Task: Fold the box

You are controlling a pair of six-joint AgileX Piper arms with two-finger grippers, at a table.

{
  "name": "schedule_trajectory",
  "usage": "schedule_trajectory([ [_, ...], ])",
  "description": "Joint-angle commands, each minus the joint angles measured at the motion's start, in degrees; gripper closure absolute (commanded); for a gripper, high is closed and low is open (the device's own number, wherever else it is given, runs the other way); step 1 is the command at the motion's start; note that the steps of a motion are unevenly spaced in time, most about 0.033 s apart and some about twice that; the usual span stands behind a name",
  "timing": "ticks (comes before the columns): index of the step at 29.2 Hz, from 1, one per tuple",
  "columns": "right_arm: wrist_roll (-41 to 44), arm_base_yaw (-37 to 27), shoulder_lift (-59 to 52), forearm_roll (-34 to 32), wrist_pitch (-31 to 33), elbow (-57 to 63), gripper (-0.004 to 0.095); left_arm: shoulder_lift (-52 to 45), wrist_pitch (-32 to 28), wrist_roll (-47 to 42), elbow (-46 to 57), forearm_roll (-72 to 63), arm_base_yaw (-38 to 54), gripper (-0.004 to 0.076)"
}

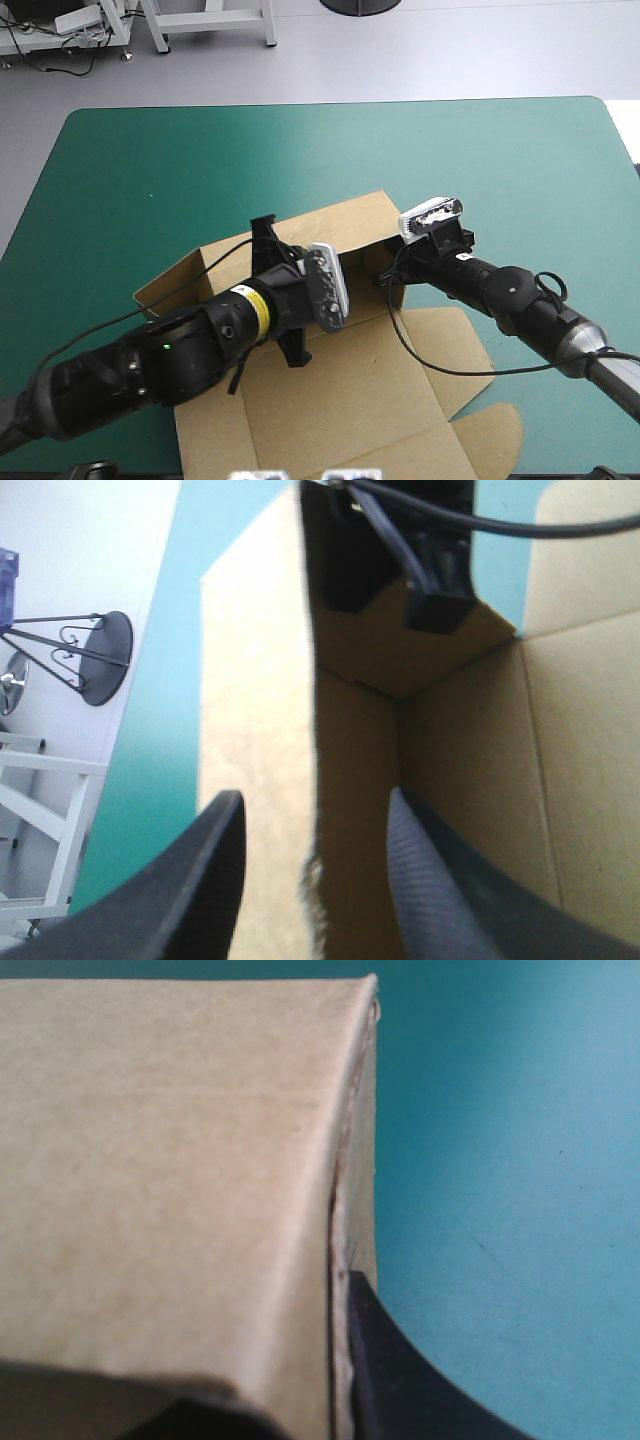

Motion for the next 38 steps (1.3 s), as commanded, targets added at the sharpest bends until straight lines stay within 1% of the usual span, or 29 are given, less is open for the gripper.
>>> schedule_trajectory([
  [1,1.59,0.41,-1.21,0.91,1.09,-1.55,0.0933,-5.23,-0.90,-1.88,-3.48,2.17,2.84,0.0396],
  [4,1.73,0.01,-1.21,0.52,0.72,-1.55,0.0933,-6.18,-0.20,-1.57,-3.86,1.77,9.61,0.0396],
  [5,1.97,-1.29,-1.31,0.52,2.06,-1.55,0.0933,-6.18,-0.77,-1.42,-3.86,0.87,14.59,0.0396],
  [6,1.97,-1.95,-1.43,0.52,2.86,-1.55,0.0933,-6.18,-1.65,-0.94,-3.86,-0.36,16.96,0.0396],
  [10,2.62,-5.88,-2.91,-1.06,6.03,-1.55,0.0933,-6.18,-10.98,0.43,-3.87,-11.03,30.57,0.0396],
  [12,4.23,-8.18,-3.98,-3.22,8.25,-1.55,0.0933,-6.18,-14.01,3.58,-3.87,-17.78,36.73,0.0396],
  [14,7.28,-10.16,-4.88,-7.49,10.85,-1.55,0.0933,-6.18,-15.05,7.40,-3.96,-23.62,43.07,0.0396],
  [16,11.77,-11.32,-5.49,-13.40,12.27,-1.55,0.0933,-6.18,-14.63,10.99,-3.96,-27.98,48.57,0.0396],
  [20,20.30,-11.60,-6.37,-23.98,12.81,-1.55,0.0933,-6.18,-13.56,14.00,-4.22,-31.36,56.40,0.0396],
  [24,24.49,-11.60,-7.09,-28.72,15.02,-2.31,0.0933,-6.18,-12.35,14.14,-4.45,-31.53,62.38,0.0396],
  [28,29.15,-11.60,-7.04,-34.17,22.24,-6.48,0.0932,-6.18,-10.80,14.02,-4.45,-31.53,66.53,0.0396],
  [31,36.00,-11.60,-6.80,-42.66,28.75,-12.12,0.0932,-6.07,-11.05,14.02,-4.45,-31.62,69.38,0.0397],
  [32,39.39,-11.60,-6.45,-47.08,31.60,-14.64,0.0932,-6.07,-11.19,14.02,-4.45,-31.77,70.11,0.0399],
  [34,45.34,-11.60,-5.41,-55.69,38.58,-19.64,0.0932,-6.07,-12.29,14.02,-4.45,-33.05,70.90,0.0401],
  [35,47.48,-11.60,-4.29,-58.63,42.77,-23.07,0.0933,-6.07,-12.42,14.19,-4.45,-33.28,70.96,0.0401],
  [38,48.31,-11.60,-0.38,-62.30,55.01,-30.95,0.0933,-6.07,-12.58,14.62,-4.45,-33.28,70.96,0.0403],
])
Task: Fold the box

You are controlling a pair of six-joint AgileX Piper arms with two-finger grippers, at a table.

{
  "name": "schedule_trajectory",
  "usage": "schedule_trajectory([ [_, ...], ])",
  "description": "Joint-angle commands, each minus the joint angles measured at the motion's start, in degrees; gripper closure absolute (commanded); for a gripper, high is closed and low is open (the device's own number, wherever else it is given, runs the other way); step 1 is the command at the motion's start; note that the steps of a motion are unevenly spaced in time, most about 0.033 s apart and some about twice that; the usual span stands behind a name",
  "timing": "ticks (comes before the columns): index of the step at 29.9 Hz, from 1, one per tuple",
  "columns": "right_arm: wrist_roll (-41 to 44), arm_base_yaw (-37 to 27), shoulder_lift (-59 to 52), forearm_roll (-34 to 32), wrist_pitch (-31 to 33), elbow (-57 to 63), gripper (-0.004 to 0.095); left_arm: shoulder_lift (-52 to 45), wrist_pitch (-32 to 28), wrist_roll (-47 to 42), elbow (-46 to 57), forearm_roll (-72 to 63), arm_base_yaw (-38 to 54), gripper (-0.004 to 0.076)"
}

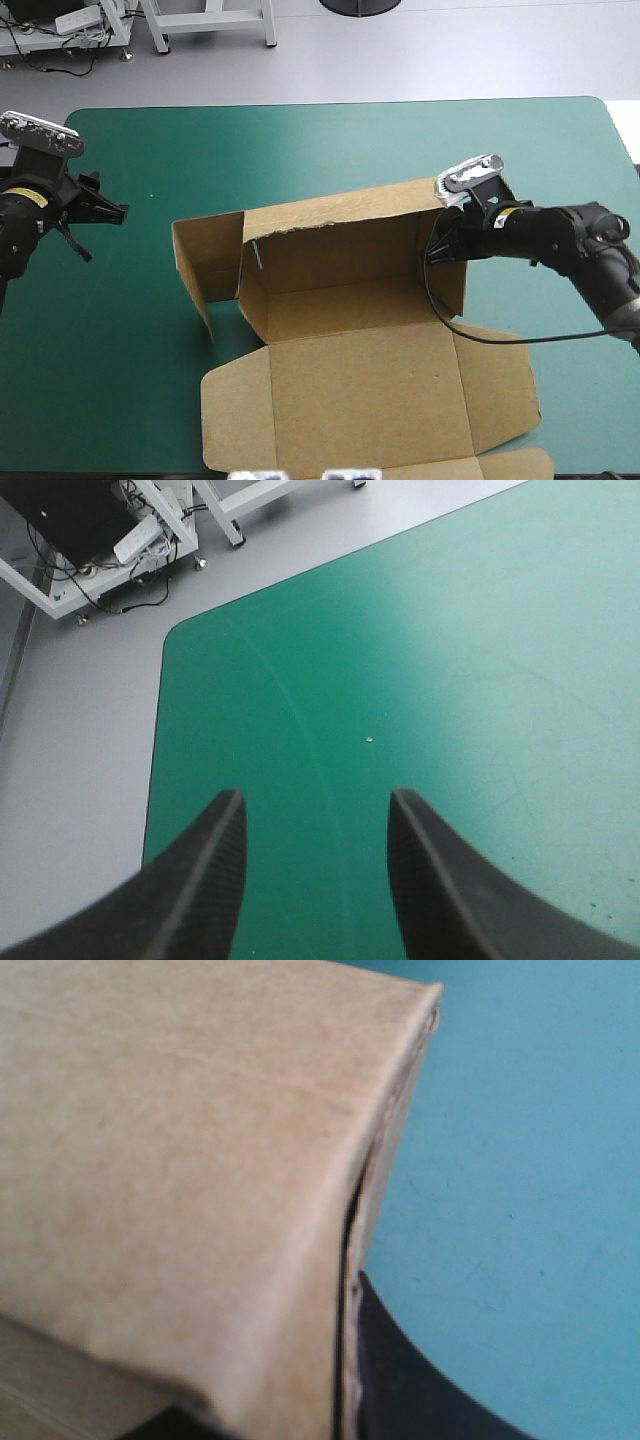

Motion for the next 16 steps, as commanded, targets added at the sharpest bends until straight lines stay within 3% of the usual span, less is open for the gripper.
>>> schedule_trajectory([
  [1,0.57,-0.03,3.14,-4.36,14.14,-9.55,0.0933,-0.99,-4.16,0.19,-2.18,-1.00,0.12,0.0404],
  [5,-0.92,-0.03,11.09,-4.50,23.04,-18.82,0.0933,-0.48,-3.71,0.27,-2.18,-1.31,0.12,0.0405],
  [16,-0.32,-0.03,33.75,-2.95,23.01,-33.62,0.0933,-0.37,-2.62,0.42,-2.18,-2.67,0.12,0.0406],
])
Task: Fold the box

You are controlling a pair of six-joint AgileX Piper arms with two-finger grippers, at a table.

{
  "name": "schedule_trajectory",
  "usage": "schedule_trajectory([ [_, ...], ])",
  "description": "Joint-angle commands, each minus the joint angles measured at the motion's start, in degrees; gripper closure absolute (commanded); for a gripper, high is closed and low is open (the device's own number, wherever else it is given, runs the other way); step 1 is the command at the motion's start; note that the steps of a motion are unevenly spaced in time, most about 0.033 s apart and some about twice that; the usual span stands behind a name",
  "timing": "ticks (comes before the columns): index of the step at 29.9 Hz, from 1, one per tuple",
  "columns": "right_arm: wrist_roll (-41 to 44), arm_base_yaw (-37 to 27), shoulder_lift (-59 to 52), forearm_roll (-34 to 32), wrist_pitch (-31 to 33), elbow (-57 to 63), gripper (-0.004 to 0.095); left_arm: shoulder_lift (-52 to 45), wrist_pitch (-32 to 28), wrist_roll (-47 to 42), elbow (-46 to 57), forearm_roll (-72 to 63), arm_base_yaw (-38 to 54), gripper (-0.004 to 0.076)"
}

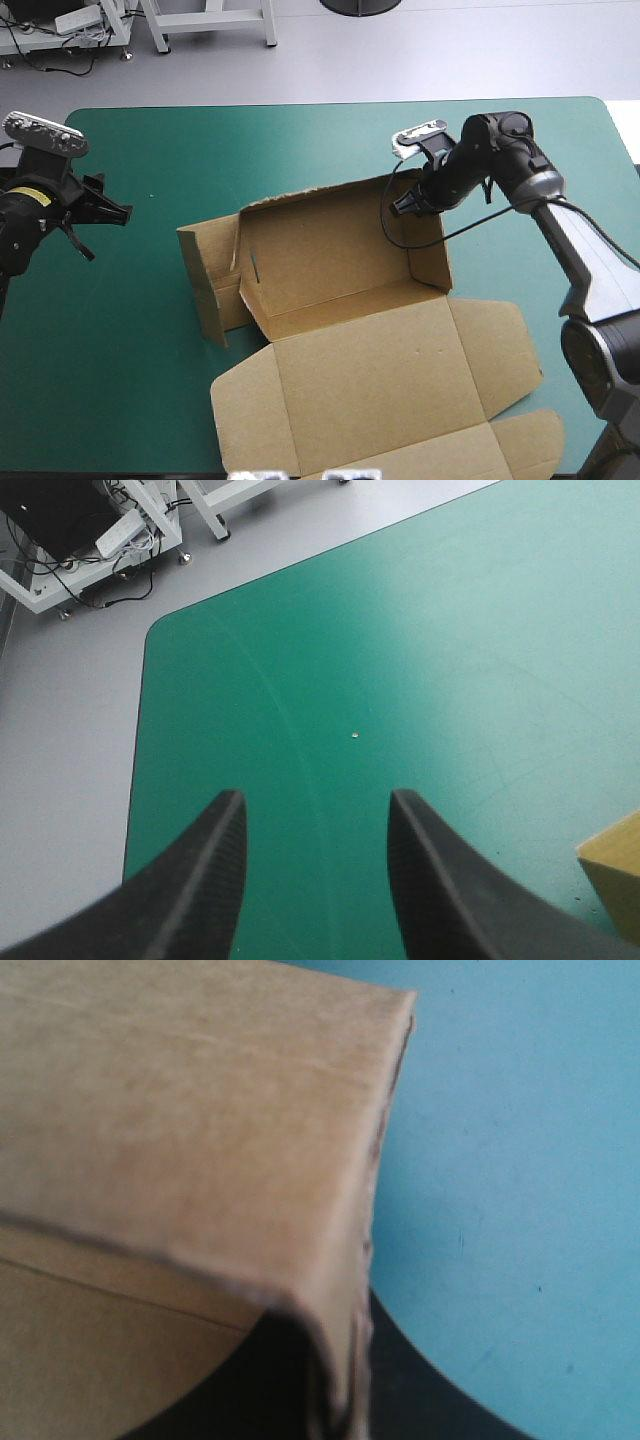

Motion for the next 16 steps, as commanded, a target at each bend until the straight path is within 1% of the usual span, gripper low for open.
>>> schedule_trajectory([
  [1,-2.46,0.01,4.08,0.46,4.27,-4.03,0.0933,-0.96,-3.14,-0.31,-2.15,-1.32,0.01,0.0406],
  [6,-2.88,0.01,8.86,2.29,4.27,-9.68,0.0933,-0.96,-3.14,0.67,-2.15,-3.82,0.01,0.0406],
  [11,-3.13,0.01,11.27,2.05,4.27,-12.58,0.0932,-0.96,-3.26,1.86,-2.15,-5.25,0.01,0.0405],
  [13,-3.15,0.01,11.27,1.48,4.27,-12.58,0.0913,-0.96,-3.26,1.86,-2.15,-5.25,0.01,0.0406],
  [14,-2.89,0.01,11.27,1.53,4.27,-12.58,0.0882,-0.96,-3.26,1.86,-2.15,-5.25,0.01,0.0405],
  [16,-2.89,0.01,11.27,1.53,4.27,-12.67,0.0772,-0.96,-3.26,1.86,-2.15,-5.25,0.01,0.0405],
])
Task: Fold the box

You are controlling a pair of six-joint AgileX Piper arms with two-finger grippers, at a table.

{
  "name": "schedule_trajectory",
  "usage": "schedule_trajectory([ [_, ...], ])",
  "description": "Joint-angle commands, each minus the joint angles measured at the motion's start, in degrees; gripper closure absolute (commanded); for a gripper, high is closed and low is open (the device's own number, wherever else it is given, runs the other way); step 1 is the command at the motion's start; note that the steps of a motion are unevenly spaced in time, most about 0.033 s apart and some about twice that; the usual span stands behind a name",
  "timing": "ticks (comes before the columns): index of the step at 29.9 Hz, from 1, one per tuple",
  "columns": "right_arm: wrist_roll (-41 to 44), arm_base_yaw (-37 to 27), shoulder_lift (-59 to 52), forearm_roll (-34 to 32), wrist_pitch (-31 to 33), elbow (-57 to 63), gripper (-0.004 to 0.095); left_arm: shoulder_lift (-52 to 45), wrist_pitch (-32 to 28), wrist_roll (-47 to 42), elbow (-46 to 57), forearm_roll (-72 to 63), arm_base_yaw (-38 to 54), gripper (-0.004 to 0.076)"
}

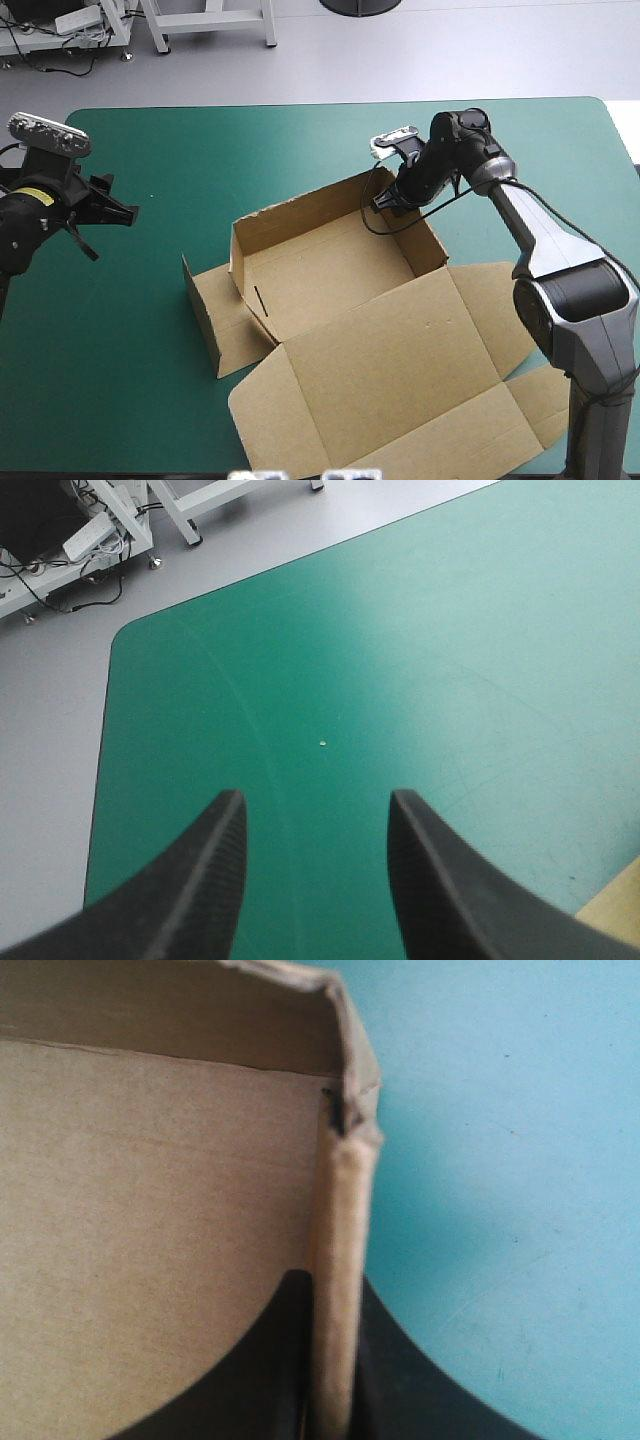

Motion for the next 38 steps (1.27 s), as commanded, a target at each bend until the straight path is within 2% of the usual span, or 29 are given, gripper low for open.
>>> schedule_trajectory([
  [1,-0.90,-0.05,-2.97,-1.16,2.92,-1.57,0.0684,-0.96,-3.53,0.04,-2.15,-1.00,0.01,0.0406],
  [5,0.88,-0.05,-3.09,-1.05,2.92,-1.57,0.0317,-0.96,-3.53,0.04,-2.15,-1.00,0.01,0.0406],
  [7,1.66,-0.05,-3.61,-1.05,2.92,-1.57,0.0262,-0.96,-3.53,0.04,-2.15,-1.00,0.01,0.0406],
  [8,1.78,-0.05,-4.20,-1.05,2.92,-1.57,0.0267,-0.96,-3.53,0.04,-2.15,-1.00,0.01,0.0406],
  [13,2.30,-0.05,-8.21,-1.15,3.03,1.66,0.0389,-0.96,-3.53,0.04,-2.15,-1.00,0.01,0.0406],
  [17,2.04,-0.05,-11.06,-2.17,3.03,7.78,0.0405,-0.96,-3.53,0.04,-2.15,-1.00,0.01,0.0406],
  [20,1.79,-0.05,-11.38,-0.11,2.92,11.68,0.0406,-0.96,-3.53,0.04,-2.15,-1.00,0.01,0.0406],
  [22,1.41,-0.05,-11.13,1.09,2.92,13.02,0.0452,-0.96,-3.53,0.04,-2.15,-1.00,0.01,0.0412],
  [25,1.41,-0.05,-10.87,0.96,2.92,13.77,0.0705,-0.96,-3.53,0.04,-2.15,-1.27,0.01,0.0428],
  [27,1.41,-0.05,-10.87,0.25,2.92,13.77,0.0936,-0.96,-3.53,0.04,-2.15,-1.27,0.01,0.0442],
  [34,7.86,-0.05,-10.87,0.83,2.69,13.77,0.0933,-0.96,-4.41,0.17,-2.15,-2.23,0.01,0.0444],
  [38,11.04,-2.82,-11.98,3.40,1.72,13.77,0.0933,-0.96,-4.60,0.17,-2.15,-2.65,-0.10,0.0444],
])
